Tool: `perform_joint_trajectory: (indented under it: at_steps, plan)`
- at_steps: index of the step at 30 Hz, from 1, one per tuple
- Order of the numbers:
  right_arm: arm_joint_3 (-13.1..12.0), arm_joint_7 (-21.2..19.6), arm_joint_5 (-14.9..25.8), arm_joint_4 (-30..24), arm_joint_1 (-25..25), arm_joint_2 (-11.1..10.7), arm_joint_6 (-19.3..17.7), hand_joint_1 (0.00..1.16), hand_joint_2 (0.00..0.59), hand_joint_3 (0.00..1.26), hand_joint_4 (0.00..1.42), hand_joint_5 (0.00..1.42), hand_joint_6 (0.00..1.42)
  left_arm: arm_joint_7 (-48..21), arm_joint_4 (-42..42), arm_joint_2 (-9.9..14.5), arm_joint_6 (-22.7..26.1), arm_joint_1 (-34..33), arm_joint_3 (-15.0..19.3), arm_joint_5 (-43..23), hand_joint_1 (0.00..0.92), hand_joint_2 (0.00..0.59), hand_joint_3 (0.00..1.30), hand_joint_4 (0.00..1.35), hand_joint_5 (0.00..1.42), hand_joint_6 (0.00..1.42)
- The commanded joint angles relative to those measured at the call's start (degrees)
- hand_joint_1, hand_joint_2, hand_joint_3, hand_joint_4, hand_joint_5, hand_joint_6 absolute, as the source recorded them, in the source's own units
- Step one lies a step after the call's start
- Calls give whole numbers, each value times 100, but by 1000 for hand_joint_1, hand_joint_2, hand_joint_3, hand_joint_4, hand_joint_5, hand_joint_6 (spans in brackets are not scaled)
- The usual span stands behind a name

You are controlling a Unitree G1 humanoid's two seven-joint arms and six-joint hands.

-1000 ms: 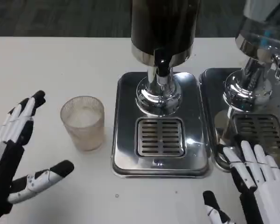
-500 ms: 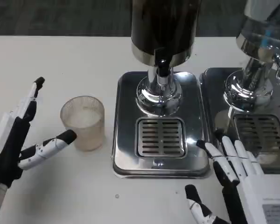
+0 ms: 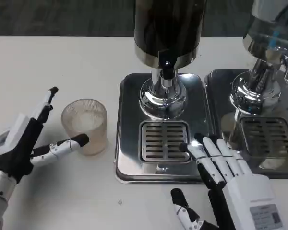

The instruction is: Grasp the cup under the faucet to collect the drink, then remove the cup.

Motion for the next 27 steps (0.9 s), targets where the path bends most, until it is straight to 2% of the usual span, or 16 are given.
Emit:
perform_joint_trajectory:
  at_steps: [1,8,27]
  plan:
    - [26,-61,34,36,-65,6,21,465,436,238,105,93,156,-164,250,31,131,-283,-185,34,217,34,0,0,139,156]
    - [31,-29,135,74,-84,3,4,466,436,243,110,97,161,-289,505,-92,221,-555,-319,-41,218,34,0,0,166,173]
    - [51,34,425,164,-142,5,-20,468,439,263,130,120,179,-292,733,-420,233,-759,-488,-31,246,54,20,28,202,206]
